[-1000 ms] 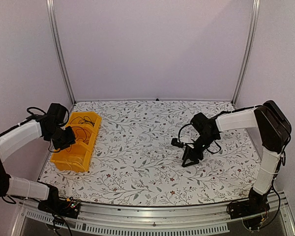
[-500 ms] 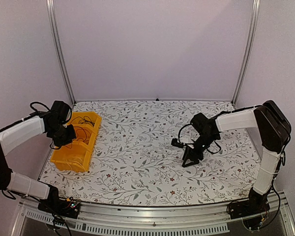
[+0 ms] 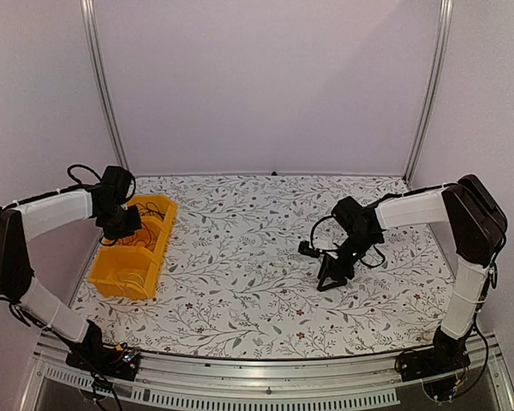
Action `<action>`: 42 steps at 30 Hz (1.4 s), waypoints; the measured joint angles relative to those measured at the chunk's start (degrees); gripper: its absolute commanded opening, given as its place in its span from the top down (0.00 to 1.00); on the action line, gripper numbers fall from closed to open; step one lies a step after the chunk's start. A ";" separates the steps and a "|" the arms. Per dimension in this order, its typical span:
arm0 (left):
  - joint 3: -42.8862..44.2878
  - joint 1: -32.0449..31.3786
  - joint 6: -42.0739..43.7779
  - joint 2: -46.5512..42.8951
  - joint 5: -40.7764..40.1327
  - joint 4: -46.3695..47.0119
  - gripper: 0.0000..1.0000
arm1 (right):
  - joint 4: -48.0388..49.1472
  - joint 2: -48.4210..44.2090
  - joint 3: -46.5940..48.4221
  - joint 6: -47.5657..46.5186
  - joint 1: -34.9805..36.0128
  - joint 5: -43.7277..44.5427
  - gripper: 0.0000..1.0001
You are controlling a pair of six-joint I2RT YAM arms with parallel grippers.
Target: Untangle the cables
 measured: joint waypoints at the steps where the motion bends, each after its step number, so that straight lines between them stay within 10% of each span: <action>1: -0.24 0.00 0.00 0.90 0.26 0.07 0.98 | 0.00 0.00 0.00 0.00 0.00 0.00 0.48; 8: 0.76 -1.53 -1.05 -0.90 -0.50 -3.65 0.67 | 0.00 0.04 0.00 -0.02 0.00 0.02 0.48; 17: 0.02 -12.90 -7.48 -16.52 -2.60 -14.45 0.74 | -0.02 0.44 0.42 -0.31 0.09 -0.13 0.48; 27: -11.08 -37.86 -26.88 -12.92 -5.25 -25.64 0.65 | 0.13 0.90 0.94 -0.50 1.20 -0.09 0.48; 42: -21.79 -41.03 -32.24 -3.41 -10.40 -16.15 0.76 | 0.24 0.92 0.98 -0.46 1.77 0.00 0.48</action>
